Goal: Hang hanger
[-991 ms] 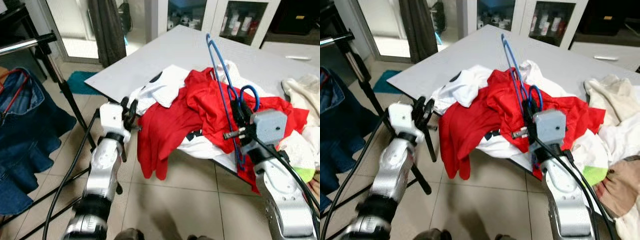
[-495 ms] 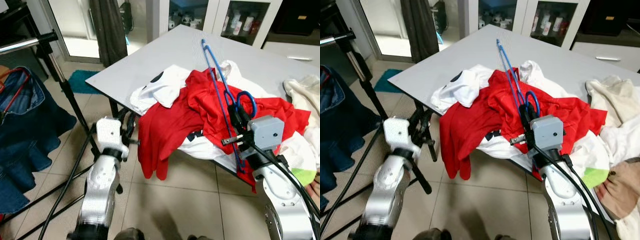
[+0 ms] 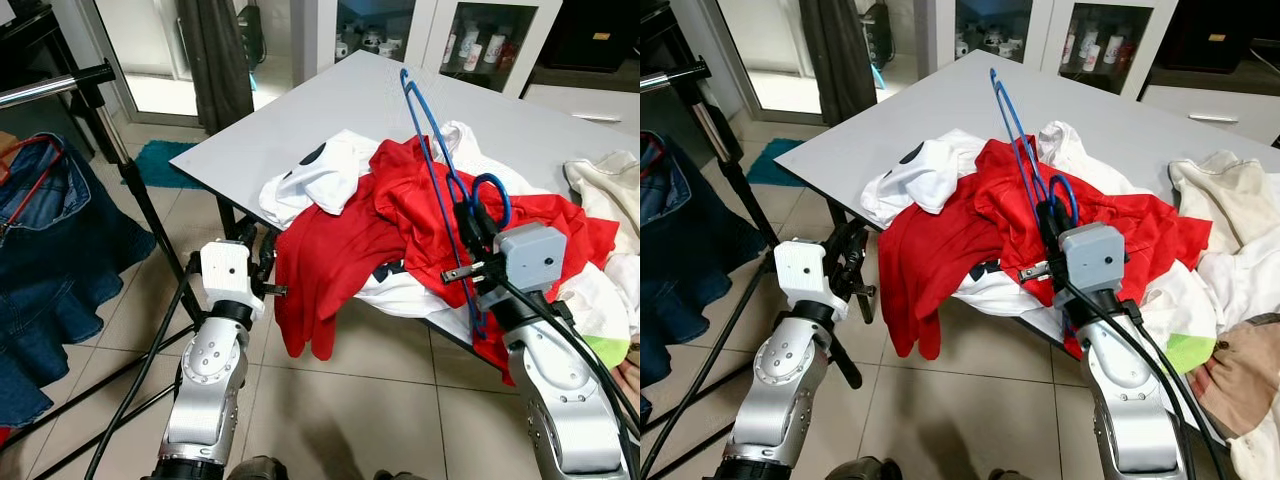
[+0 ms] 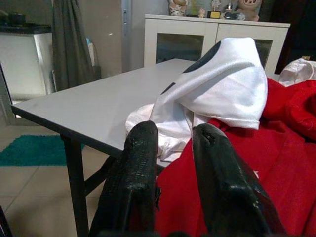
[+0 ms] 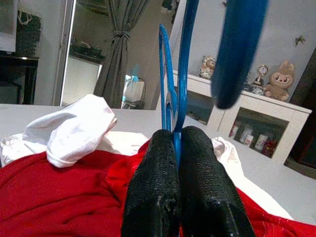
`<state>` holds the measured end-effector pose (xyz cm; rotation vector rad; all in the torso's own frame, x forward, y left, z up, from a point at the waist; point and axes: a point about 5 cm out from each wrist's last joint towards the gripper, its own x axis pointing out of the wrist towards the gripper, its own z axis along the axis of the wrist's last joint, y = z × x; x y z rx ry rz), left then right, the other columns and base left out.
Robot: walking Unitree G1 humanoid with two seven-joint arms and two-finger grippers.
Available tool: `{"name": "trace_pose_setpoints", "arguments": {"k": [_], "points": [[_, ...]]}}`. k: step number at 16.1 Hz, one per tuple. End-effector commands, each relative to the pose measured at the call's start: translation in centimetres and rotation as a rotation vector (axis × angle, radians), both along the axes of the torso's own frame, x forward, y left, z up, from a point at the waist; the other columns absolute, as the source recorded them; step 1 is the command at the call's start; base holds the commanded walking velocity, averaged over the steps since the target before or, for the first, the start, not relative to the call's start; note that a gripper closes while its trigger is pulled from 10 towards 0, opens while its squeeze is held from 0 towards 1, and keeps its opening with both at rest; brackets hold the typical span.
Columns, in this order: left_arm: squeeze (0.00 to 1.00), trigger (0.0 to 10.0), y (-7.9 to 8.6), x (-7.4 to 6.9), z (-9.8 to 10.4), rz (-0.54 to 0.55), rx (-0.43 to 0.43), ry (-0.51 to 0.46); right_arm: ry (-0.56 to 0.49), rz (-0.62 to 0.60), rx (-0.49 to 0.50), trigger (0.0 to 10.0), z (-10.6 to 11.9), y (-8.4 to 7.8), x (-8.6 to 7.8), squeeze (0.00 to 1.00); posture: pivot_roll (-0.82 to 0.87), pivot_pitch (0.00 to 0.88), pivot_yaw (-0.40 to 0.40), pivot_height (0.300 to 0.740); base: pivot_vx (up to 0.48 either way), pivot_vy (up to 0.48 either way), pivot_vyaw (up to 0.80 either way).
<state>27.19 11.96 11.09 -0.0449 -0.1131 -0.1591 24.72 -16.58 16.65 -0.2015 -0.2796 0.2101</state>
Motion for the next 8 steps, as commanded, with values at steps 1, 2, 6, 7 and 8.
{"name": "trace_pose_setpoints", "arguments": {"k": [1,2,6,7,8], "points": [[0.00,10.0,-0.25,0.05,0.18,-0.005,0.013,0.001,-0.014,-0.012,0.002,10.0,0.25,-0.31,0.11,0.00,0.08,0.034,0.017,0.740,0.000,0.000,0.00],[0.00,10.0,-0.35,0.09,0.19,-0.009,0.012,0.002,-0.015,-0.013,0.002,10.0,0.28,-0.32,0.14,0.00,0.08,0.034,0.017,0.740,0.000,0.000,0.00],[0.00,10.0,-0.63,0.20,0.16,-0.020,0.012,0.013,-0.016,-0.014,-0.001,10.0,0.25,-0.33,0.25,0.00,0.07,0.028,0.020,0.740,0.128,0.000,0.00],[0.00,10.0,-0.68,0.24,0.17,-0.021,0.011,0.013,-0.016,-0.013,-0.003,10.0,0.26,-0.35,0.30,0.00,0.07,0.027,0.019,0.740,0.322,0.000,0.00],[0.00,10.0,-0.70,0.26,0.17,-0.022,0.011,0.013,-0.017,-0.013,-0.003,10.0,0.28,-0.35,0.32,0.00,0.07,0.027,0.019,0.740,0.349,0.000,0.00]]}}
